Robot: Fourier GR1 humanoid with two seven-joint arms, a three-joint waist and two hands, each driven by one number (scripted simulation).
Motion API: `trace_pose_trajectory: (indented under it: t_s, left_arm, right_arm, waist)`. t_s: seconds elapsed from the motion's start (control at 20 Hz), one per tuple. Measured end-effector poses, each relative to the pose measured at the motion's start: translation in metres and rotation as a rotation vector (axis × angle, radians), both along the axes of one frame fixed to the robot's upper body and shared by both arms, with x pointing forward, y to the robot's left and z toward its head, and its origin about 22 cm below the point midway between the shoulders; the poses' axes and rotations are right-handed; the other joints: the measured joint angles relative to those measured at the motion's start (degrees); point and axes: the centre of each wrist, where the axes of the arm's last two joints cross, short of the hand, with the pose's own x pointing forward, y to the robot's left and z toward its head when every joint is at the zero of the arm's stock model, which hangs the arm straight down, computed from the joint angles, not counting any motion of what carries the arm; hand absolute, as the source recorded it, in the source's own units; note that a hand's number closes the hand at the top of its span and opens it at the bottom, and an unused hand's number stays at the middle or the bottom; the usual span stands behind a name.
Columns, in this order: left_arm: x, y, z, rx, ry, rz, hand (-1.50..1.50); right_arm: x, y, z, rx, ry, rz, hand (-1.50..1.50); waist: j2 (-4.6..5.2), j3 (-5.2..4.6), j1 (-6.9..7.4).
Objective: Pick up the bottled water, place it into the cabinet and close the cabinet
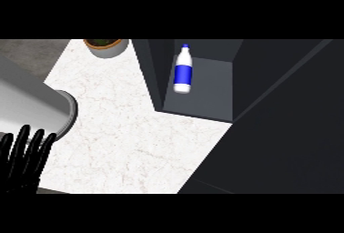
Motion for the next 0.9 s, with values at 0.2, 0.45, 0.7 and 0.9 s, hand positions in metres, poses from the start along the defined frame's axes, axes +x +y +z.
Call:
trace_pose_trajectory:
  t_s: [0.2,0.45,0.7,0.9]
  left_arm:
    - [0.0,0.004,0.0,0.003,-0.001,0.018,-1.5]
    - [-0.004,0.006,-0.001,-0.001,0.008,0.028,-1.5]
    - [-0.003,0.008,0.0,-0.001,0.007,0.02,-1.5]
    - [-0.002,0.008,0.002,-0.009,0.003,0.003,-1.5]
  right_arm:
    - [0.002,-0.007,-0.003,0.045,0.05,-0.088,1.5]
    - [0.012,-0.018,-0.007,0.101,0.09,-0.243,1.5]
    - [0.043,-0.031,-0.015,0.134,0.131,-0.454,1.5]
    - [0.079,-0.016,-0.018,0.167,0.192,-0.601,1.5]
  waist:
    - [-0.36,0.08,-1.52]
    - [-0.51,0.1,-2.27]
    - [-0.19,0.3,-1.9]
    - [-0.22,0.44,-0.97]
